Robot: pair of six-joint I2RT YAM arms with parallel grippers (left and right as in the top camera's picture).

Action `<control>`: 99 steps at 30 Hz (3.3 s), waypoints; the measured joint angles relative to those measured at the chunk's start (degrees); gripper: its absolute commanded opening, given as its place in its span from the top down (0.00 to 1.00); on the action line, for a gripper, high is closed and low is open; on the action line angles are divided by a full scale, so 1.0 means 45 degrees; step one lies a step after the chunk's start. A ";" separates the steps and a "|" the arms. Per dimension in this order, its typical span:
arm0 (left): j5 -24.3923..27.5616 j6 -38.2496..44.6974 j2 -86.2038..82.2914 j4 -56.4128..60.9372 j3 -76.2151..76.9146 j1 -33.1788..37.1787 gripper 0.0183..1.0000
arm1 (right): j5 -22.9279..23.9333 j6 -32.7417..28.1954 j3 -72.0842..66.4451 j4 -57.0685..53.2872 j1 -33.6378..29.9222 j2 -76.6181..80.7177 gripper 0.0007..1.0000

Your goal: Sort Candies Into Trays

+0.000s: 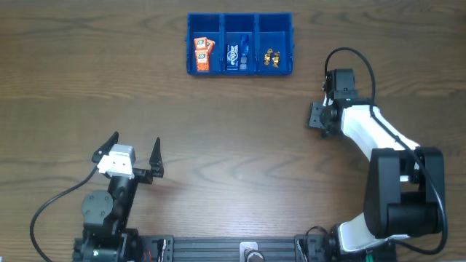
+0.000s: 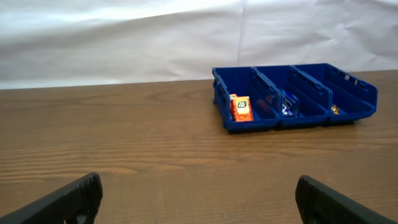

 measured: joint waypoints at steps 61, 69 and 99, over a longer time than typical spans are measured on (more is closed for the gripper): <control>0.0000 0.0000 0.0000 0.0000 0.0000 0.0000 0.00 | 0.1268 -0.0432 1.1506 -0.0884 0.3497 0.5649 0.22; 0.0000 0.0000 0.0000 0.0000 0.0000 0.0000 0.01 | 0.1302 -0.0617 1.1506 -0.0850 0.3497 0.5644 0.00; 0.0000 0.0000 0.0000 0.0000 0.0000 0.0000 0.00 | 0.1540 -0.2035 -0.5863 0.3371 0.0933 -1.4537 0.00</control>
